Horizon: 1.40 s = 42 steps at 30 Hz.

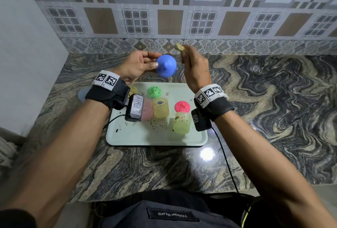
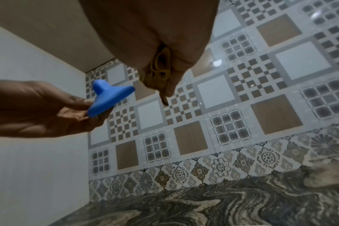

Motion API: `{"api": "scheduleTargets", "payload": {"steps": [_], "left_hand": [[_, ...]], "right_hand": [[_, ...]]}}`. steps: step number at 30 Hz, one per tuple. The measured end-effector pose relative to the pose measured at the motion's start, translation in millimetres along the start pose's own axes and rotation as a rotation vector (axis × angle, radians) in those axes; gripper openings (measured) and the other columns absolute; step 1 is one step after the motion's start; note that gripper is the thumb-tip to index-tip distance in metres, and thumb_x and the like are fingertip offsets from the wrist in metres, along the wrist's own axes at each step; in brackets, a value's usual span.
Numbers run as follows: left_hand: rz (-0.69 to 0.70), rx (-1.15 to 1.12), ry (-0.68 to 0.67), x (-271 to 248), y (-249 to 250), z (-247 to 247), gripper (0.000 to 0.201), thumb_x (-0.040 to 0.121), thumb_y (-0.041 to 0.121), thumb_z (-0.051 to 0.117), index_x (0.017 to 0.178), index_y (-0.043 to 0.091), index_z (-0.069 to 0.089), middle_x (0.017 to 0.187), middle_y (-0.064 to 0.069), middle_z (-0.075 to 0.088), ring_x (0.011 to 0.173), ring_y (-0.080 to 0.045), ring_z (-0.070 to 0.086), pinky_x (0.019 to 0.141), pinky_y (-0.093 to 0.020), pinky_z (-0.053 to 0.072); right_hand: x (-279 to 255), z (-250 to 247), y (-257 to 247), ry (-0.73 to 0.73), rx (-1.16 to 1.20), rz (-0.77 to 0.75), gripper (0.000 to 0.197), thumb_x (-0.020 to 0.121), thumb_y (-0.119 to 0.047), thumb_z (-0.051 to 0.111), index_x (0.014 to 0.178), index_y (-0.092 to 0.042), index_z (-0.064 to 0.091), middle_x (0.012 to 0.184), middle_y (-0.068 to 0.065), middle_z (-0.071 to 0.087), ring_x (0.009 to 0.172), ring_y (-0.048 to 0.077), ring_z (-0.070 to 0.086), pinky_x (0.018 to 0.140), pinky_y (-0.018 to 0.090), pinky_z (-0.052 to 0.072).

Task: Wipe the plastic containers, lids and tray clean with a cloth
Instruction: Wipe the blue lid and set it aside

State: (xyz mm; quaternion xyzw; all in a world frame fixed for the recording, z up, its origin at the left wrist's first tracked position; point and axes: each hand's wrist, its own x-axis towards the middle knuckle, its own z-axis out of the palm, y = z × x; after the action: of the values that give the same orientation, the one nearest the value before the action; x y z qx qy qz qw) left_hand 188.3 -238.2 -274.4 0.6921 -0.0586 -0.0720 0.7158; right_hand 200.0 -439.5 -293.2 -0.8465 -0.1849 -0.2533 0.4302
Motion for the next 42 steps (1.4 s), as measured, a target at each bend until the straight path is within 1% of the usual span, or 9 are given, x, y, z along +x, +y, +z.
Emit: {"api": "scheduleTargets", "payload": {"steps": [2, 5, 12, 20, 24, 27, 33, 37, 42], "left_hand": [[0.005, 0.005, 0.009, 2, 0, 1, 0.031, 0.087, -0.017, 0.051, 0.103, 0.008, 0.059, 0.076, 0.007, 0.075, 0.075, -0.004, 0.07, 0.067, -0.017, 0.056], [0.006, 0.045, -0.002, 4, -2, 1, 0.033, 0.086, -0.018, 0.052, 0.102, 0.009, 0.059, 0.078, 0.008, 0.075, 0.077, -0.004, 0.07, 0.068, -0.017, 0.056], [-0.038, -0.021, 0.089, 2, -12, 3, 0.027, 0.086, -0.017, 0.054, 0.102, 0.004, 0.057, 0.078, 0.002, 0.075, 0.072, -0.008, 0.071, 0.066, -0.02, 0.058], [-0.079, -0.246, 0.04, 0, -1, 25, 0.051, 0.086, -0.016, 0.054, 0.134, -0.001, 0.046, 0.104, -0.007, 0.07, 0.084, -0.012, 0.071, 0.068, -0.021, 0.058], [-0.118, -0.244, 0.034, 1, 6, 17, 0.029, 0.094, -0.005, 0.05, 0.123, -0.002, 0.054, 0.114, -0.01, 0.066, 0.091, -0.014, 0.068, 0.077, -0.024, 0.058], [-0.16, -0.223, 0.017, 0, 14, 11, 0.024, 0.09, -0.01, 0.052, 0.109, 0.003, 0.058, 0.094, -0.007, 0.071, 0.077, -0.014, 0.07, 0.069, -0.021, 0.058], [-0.192, -0.118, -0.207, -6, 21, 5, 0.065, 0.072, -0.01, 0.063, 0.134, 0.002, 0.047, 0.102, -0.011, 0.073, 0.096, -0.022, 0.071, 0.078, -0.033, 0.06], [-0.132, -0.208, -0.061, -5, 14, 14, 0.051, 0.077, -0.017, 0.059, 0.125, -0.001, 0.053, 0.097, -0.01, 0.074, 0.086, -0.022, 0.072, 0.073, -0.031, 0.061], [-0.077, -0.372, 0.181, 2, 3, 35, 0.035, 0.082, -0.02, 0.057, 0.109, 0.003, 0.053, 0.093, -0.013, 0.069, 0.072, -0.019, 0.073, 0.064, -0.025, 0.06]], "right_hand": [[-6, 0, -7, -0.011, 0.043, -0.117, 0.029, 0.102, -0.014, 0.045, 0.123, -0.002, 0.06, 0.106, 0.012, 0.069, 0.085, 0.015, 0.061, 0.077, 0.018, 0.044], [-11, 5, -5, -0.193, -0.024, -0.207, 0.03, 0.1, -0.012, 0.046, 0.125, -0.002, 0.06, 0.123, 0.014, 0.065, 0.106, 0.027, 0.064, 0.09, 0.03, 0.051], [4, -8, -2, -0.036, -0.019, 0.061, 0.03, 0.104, -0.02, 0.043, 0.126, -0.01, 0.06, 0.094, 0.009, 0.07, 0.077, 0.022, 0.061, 0.069, 0.02, 0.037], [-3, 6, -16, -0.153, 0.067, 0.076, 0.035, 0.104, -0.016, 0.041, 0.134, -0.007, 0.056, 0.116, 0.01, 0.069, 0.095, 0.017, 0.062, 0.077, 0.008, 0.034], [1, 0, -12, -0.171, 0.084, 0.119, 0.035, 0.104, -0.018, 0.042, 0.136, -0.009, 0.054, 0.119, 0.009, 0.069, 0.1, 0.015, 0.061, 0.077, 0.002, 0.033], [2, -4, -15, -0.193, 0.1, 0.118, 0.036, 0.104, -0.018, 0.042, 0.137, -0.009, 0.053, 0.123, 0.01, 0.067, 0.104, 0.012, 0.059, 0.078, 0.001, 0.034], [5, -3, -21, -0.256, 0.073, 0.077, 0.037, 0.104, -0.02, 0.041, 0.138, -0.012, 0.053, 0.124, 0.01, 0.066, 0.112, 0.024, 0.063, 0.096, 0.03, 0.047], [1, 1, -24, -0.199, 0.075, 0.189, 0.035, 0.105, -0.024, 0.038, 0.133, -0.014, 0.056, 0.11, 0.009, 0.069, 0.089, 0.021, 0.061, 0.072, 0.018, 0.039], [-5, 12, -30, -0.131, 0.057, 0.264, 0.034, 0.106, -0.026, 0.034, 0.121, -0.007, 0.058, 0.083, 0.008, 0.062, 0.065, 0.022, 0.053, 0.056, 0.022, 0.026]]}}
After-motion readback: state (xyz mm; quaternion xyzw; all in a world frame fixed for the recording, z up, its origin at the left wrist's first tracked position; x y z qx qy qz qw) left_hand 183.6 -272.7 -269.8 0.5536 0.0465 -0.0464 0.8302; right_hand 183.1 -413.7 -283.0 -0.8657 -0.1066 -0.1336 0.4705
